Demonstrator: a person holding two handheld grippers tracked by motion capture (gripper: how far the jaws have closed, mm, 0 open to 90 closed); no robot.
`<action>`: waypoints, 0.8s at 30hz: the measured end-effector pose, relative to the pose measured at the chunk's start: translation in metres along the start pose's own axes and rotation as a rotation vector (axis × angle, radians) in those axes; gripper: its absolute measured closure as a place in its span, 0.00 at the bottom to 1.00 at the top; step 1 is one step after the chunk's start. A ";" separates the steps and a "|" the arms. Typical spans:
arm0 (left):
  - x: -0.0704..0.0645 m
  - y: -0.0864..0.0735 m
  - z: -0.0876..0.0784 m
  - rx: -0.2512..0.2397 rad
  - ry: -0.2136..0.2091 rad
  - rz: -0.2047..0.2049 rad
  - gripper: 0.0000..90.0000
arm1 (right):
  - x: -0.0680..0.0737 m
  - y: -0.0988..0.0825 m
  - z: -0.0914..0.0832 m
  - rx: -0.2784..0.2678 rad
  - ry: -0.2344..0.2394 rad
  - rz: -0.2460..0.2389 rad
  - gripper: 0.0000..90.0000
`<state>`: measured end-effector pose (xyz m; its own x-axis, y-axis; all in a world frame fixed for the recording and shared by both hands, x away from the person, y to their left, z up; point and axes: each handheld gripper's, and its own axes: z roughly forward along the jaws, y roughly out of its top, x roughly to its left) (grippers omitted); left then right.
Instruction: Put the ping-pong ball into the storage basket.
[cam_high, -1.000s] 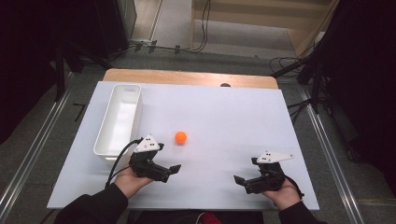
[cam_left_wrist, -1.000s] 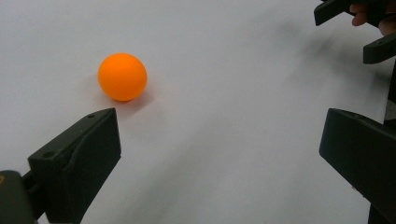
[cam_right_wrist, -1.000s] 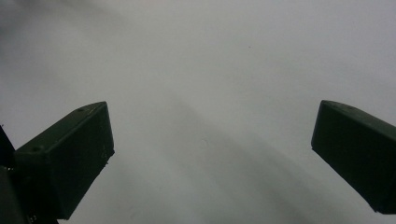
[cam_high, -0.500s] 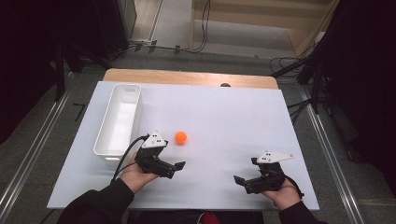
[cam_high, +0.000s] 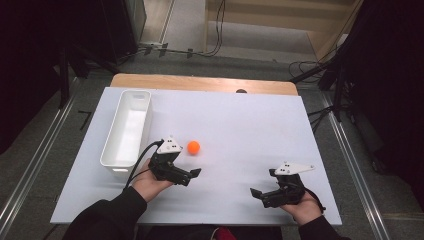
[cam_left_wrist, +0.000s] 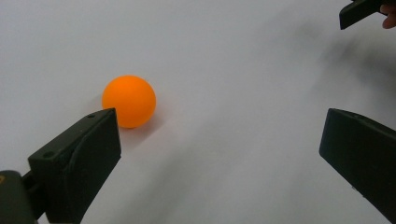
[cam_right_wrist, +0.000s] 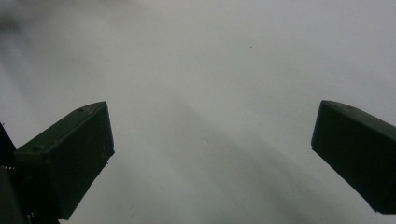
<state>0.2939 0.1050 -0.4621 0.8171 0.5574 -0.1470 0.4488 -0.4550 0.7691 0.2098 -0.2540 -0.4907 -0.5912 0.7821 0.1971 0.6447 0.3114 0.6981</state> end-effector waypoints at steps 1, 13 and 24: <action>0.000 0.002 0.001 -0.002 0.003 -0.001 0.00 | 0.000 0.000 0.000 -0.001 -0.001 0.000 0.00; 0.005 0.006 0.009 0.007 0.007 0.005 0.00 | 0.000 0.000 0.000 0.002 0.001 -0.005 0.00; 0.006 0.015 0.019 0.010 0.013 0.025 0.00 | 0.001 0.000 -0.001 0.008 0.002 -0.007 0.00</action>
<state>0.3120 0.0885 -0.4630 0.8235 0.5546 -0.1196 0.4316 -0.4757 0.7664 0.2084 -0.2536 -0.4901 -0.5967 0.7788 0.1932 0.6440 0.3212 0.6943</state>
